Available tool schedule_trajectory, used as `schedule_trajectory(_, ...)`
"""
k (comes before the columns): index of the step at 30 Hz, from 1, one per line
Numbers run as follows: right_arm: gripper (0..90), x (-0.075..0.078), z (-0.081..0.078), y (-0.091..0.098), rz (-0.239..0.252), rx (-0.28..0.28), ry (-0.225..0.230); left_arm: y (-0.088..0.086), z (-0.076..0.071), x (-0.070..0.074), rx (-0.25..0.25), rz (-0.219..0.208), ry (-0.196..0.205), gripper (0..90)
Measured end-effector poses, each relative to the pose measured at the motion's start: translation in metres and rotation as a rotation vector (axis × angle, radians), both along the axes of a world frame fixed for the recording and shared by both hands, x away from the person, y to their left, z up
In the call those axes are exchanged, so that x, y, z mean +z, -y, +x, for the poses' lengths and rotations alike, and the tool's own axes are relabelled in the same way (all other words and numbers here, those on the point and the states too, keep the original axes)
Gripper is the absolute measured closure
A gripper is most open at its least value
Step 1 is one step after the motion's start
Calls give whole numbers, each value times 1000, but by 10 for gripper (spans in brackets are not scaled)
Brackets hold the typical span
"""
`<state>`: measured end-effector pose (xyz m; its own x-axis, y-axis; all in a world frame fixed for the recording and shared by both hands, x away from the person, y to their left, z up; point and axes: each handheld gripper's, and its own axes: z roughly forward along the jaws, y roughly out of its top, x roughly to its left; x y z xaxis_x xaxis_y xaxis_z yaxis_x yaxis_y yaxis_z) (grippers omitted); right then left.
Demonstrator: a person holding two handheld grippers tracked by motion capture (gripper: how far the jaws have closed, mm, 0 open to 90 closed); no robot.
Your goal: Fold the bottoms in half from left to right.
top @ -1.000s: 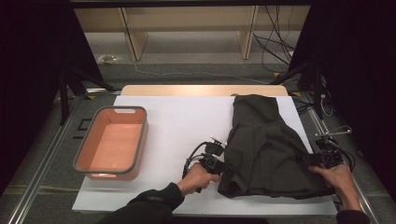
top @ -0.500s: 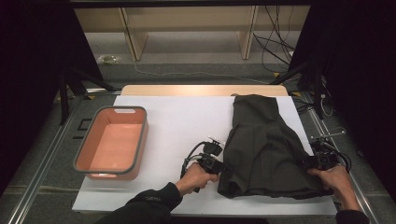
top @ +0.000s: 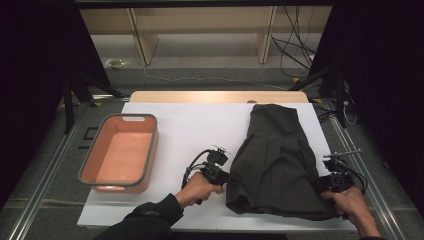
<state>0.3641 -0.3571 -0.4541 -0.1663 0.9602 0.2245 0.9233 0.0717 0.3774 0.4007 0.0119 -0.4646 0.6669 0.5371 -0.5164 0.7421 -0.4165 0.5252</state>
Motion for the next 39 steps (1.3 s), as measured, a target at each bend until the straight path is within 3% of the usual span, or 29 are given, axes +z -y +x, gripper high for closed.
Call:
schedule_trajectory(9,820,2,-21,-28,12,65,7,-29,-7,8,-10,0,4,866)
schedule_trajectory(15,820,3,-29,-38,42,87,13,-43,-16,9,-18,1,-3,866)
schedule_trajectory(25,816,3,-39,-53,51,134,21,-61,-30,8,-32,10,-17,863)
schedule_trajectory(27,788,3,-40,-54,35,142,23,-63,-30,6,-33,17,-18,859)
schedule_trajectory(29,624,6,-39,-52,5,143,18,-63,-30,4,-28,19,-29,855)
schedule_trajectory(32,459,15,-37,-46,-8,133,50,-62,-31,3,-35,20,-35,838)
schedule_trajectory(33,459,15,-37,-46,-8,133,50,-62,-31,3,-35,20,-35,825)
schedule_trajectory(34,418,23,-35,-41,-1,120,97,-60,-31,2,-40,28,-40,818)
schedule_trajectory(35,418,23,-35,-41,-1,120,97,-60,-31,2,-40,28,-40,815)
schedule_trajectory(36,404,32,-29,-37,-8,118,155,-59,-31,0,-46,38,-41,808)
schedule_trajectory(37,404,32,-29,-37,-8,118,155,-59,-31,0,-46,38,-41,803)
schedule_trajectory(38,413,40,-20,-34,-1,104,199,-58,-31,-1,-48,43,-41,800)
schedule_trajectory(39,413,40,-20,-34,-1,104,199,-58,-31,-1,-48,43,-41,797)
